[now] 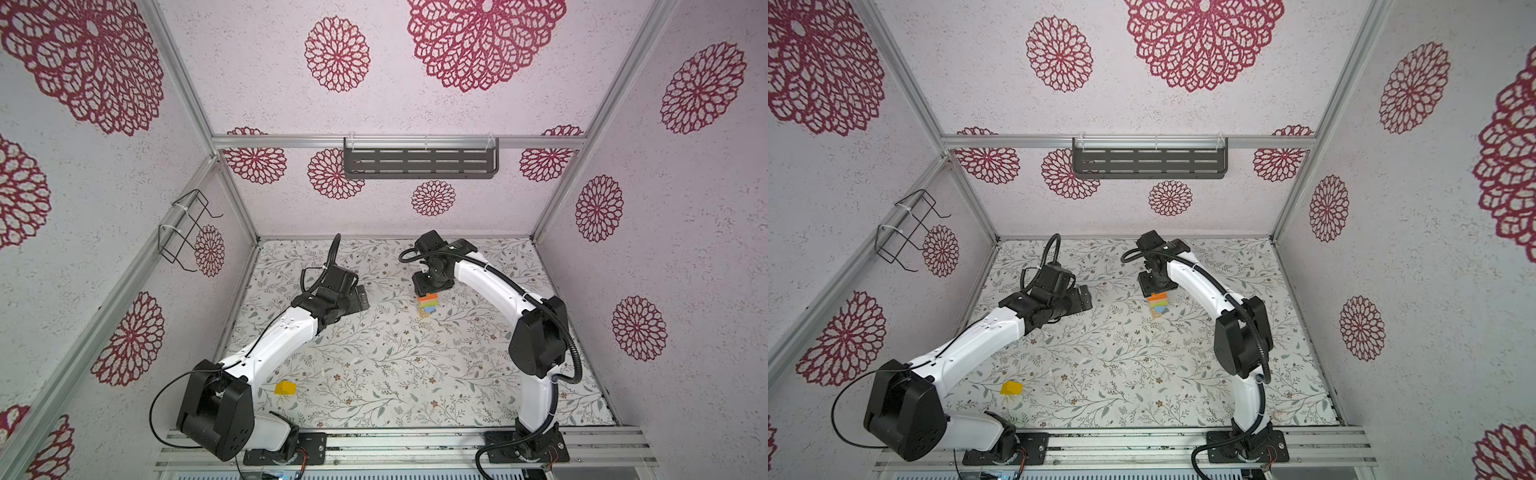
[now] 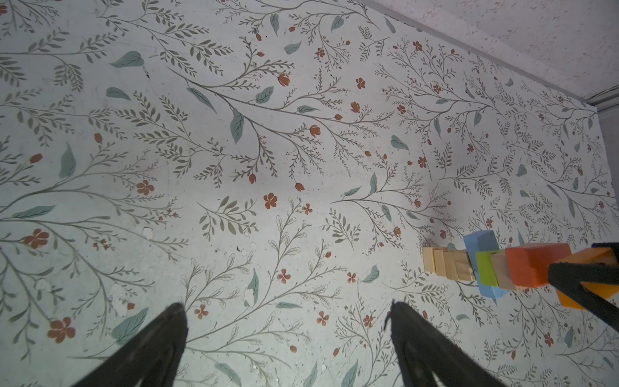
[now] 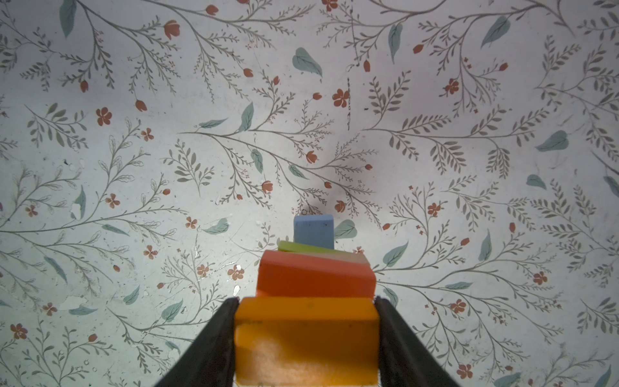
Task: Build the wood block tower
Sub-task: 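Position the orange block above the red block and lower it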
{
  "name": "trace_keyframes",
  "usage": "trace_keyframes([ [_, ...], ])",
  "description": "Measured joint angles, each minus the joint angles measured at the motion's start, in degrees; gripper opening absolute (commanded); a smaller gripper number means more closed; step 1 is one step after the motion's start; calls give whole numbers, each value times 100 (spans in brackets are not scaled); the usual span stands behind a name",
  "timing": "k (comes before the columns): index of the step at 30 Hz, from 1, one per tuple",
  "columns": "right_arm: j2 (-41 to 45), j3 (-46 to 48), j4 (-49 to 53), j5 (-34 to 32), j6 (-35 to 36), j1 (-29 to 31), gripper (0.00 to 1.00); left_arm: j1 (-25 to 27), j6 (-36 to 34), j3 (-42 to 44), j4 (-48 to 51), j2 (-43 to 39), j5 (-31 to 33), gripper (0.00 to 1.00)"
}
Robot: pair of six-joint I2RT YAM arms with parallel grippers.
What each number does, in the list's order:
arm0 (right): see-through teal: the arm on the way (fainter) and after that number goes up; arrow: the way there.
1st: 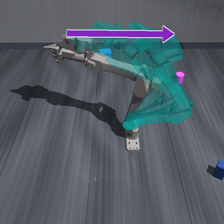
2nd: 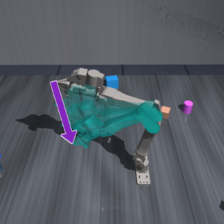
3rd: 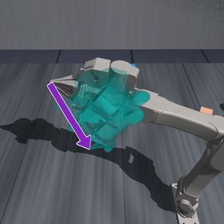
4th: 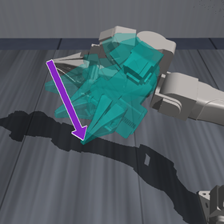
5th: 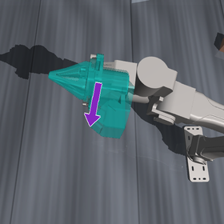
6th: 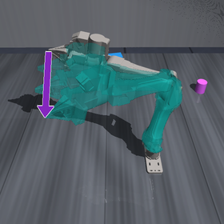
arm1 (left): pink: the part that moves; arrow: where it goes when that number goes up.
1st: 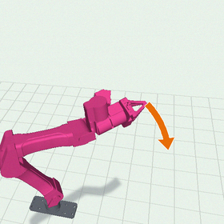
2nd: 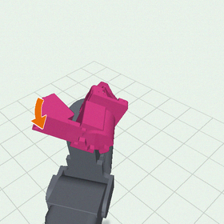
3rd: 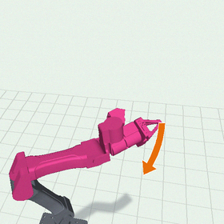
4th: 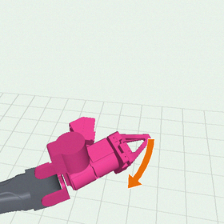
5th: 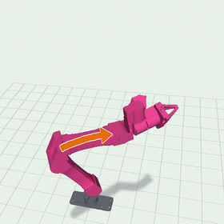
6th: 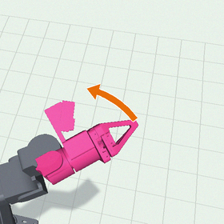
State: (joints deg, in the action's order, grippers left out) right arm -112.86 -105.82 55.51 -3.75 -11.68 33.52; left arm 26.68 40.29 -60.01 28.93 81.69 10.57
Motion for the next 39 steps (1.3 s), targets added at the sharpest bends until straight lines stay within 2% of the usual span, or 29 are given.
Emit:
trace_keyframes([
  [39, -7, 186, -136, -2, -48, -42, 65, 0, 0, 0, -74, 118, -85, 97],
])
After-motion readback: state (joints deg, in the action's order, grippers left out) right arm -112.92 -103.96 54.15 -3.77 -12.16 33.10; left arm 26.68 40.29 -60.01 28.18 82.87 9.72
